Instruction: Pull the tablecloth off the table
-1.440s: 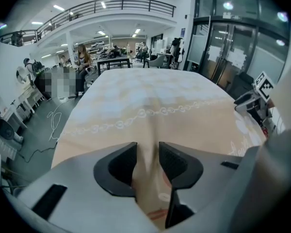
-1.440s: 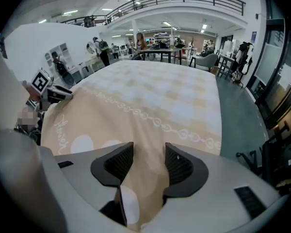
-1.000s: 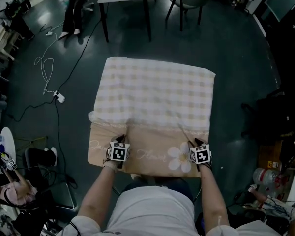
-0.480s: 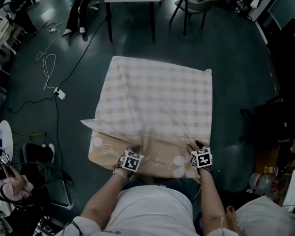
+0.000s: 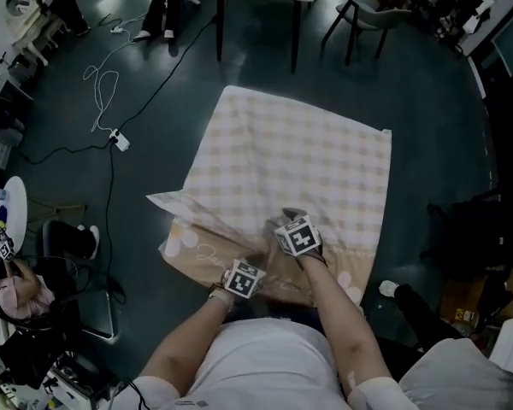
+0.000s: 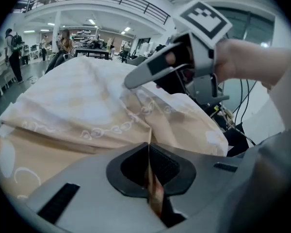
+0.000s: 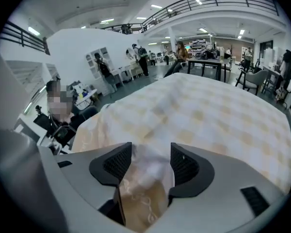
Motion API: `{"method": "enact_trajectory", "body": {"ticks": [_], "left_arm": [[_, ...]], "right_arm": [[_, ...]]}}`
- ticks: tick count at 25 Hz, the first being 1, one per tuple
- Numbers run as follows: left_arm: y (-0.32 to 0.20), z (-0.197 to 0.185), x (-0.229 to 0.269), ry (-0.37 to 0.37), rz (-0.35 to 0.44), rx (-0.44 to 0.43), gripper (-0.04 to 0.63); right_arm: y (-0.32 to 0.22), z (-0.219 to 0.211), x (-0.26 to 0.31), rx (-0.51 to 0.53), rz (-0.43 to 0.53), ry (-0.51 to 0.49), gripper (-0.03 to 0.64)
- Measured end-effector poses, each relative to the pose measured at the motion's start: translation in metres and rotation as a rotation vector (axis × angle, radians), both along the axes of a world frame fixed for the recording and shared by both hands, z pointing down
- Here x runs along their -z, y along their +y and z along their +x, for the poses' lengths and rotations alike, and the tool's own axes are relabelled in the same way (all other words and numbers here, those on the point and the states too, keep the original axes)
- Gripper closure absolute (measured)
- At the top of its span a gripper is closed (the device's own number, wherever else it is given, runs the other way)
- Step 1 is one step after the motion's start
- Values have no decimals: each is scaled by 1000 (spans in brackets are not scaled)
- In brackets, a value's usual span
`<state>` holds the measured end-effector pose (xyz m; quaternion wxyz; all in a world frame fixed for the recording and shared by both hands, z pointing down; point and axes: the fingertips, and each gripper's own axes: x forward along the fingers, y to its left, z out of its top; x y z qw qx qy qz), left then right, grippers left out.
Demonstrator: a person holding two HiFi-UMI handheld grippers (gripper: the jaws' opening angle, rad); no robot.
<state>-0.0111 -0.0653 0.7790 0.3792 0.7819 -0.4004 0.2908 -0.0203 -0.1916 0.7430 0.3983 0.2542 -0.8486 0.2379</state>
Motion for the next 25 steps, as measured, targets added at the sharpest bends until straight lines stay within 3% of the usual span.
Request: {"method": "enact_trajectory", "body": {"ticks": [5,11,18,25], "left_arm": [[8,-11,-5,-3,1,25,581],[29,-30,-1,48,-35,29,578],[40,-112,23,6,38,285,578],[29,-182,45,-72,110,394,578]], "right_arm": [[1,-25,-35,8,-54,92,397],[0,-13,-48,59,24,211,458],[5,24,-44,22,-1,204,555],[36,52,-43,-16,-37,161,557]]}}
